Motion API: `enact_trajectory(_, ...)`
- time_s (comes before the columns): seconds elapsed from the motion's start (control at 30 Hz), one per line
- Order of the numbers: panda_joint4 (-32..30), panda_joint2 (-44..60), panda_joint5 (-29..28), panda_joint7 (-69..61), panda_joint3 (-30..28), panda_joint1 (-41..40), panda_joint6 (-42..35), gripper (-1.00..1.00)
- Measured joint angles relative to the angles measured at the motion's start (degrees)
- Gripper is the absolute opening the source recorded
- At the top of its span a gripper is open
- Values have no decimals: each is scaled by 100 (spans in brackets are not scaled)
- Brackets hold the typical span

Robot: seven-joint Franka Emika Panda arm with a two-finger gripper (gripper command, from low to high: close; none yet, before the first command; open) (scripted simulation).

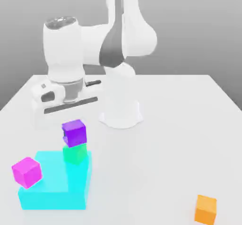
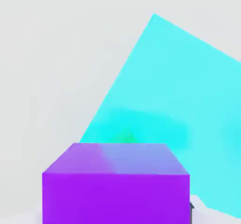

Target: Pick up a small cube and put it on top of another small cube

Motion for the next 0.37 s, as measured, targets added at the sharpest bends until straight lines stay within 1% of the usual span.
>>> enact_trajectory(0.17,-12,59,5,-5,-8,4,75,100)
enact_trajectory(0.2,1,-10,-5,4,3,-2,-5,100)
enact_trajectory(0.37,171,-873,-138,123,159,-124,-1028,100)
